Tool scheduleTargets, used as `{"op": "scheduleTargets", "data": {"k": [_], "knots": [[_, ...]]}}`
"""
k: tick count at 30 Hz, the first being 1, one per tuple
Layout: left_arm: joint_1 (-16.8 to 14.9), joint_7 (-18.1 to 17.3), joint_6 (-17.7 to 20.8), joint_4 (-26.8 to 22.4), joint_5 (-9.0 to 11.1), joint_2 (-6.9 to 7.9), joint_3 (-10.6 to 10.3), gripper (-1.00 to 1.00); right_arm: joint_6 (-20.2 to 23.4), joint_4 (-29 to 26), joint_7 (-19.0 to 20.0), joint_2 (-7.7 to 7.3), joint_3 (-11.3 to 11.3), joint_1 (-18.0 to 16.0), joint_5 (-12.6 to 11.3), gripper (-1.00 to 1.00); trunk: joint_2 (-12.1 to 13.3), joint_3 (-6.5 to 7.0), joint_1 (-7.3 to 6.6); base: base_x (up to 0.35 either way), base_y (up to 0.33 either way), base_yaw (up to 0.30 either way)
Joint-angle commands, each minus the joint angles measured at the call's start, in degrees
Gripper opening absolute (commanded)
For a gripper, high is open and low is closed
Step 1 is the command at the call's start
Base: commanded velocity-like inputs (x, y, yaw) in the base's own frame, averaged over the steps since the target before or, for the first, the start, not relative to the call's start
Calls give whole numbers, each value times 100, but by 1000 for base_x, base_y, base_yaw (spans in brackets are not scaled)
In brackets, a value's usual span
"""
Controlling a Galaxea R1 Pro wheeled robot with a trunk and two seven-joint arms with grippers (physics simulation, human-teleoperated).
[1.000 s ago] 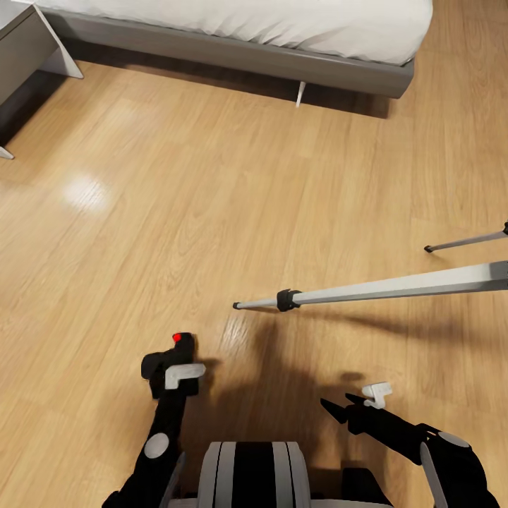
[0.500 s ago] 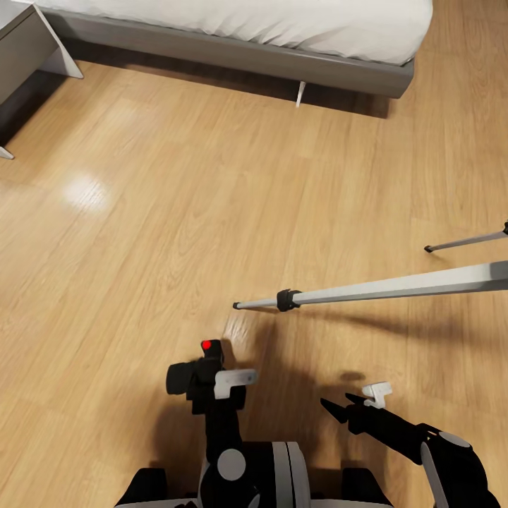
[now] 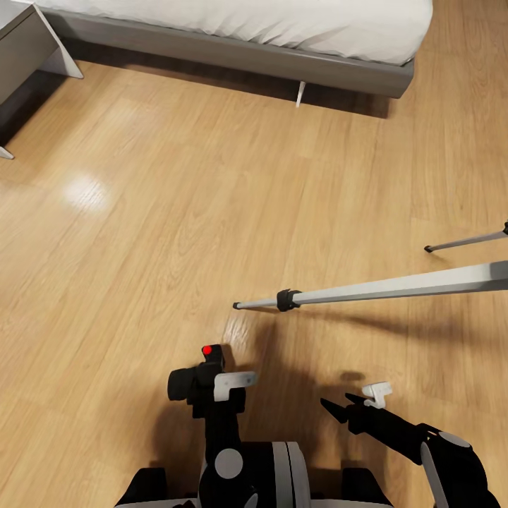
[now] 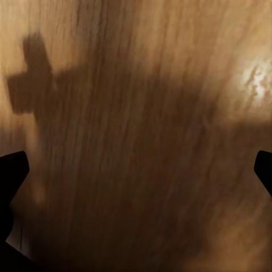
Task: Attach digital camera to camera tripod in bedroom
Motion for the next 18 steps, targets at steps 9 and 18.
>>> {"op": "scheduleTargets", "data": {"k": [9,18], "knots": [[-5,31,37,-6,44,3,-6,-100,38,-2,32,1,-9,-3,13,100,8,152,-19,0,0,0],[-5,-3,45,-14,122,9,-3,-100,38,-1,34,-5,-9,-3,12,100,20,352,-42,0,0,0]]}}
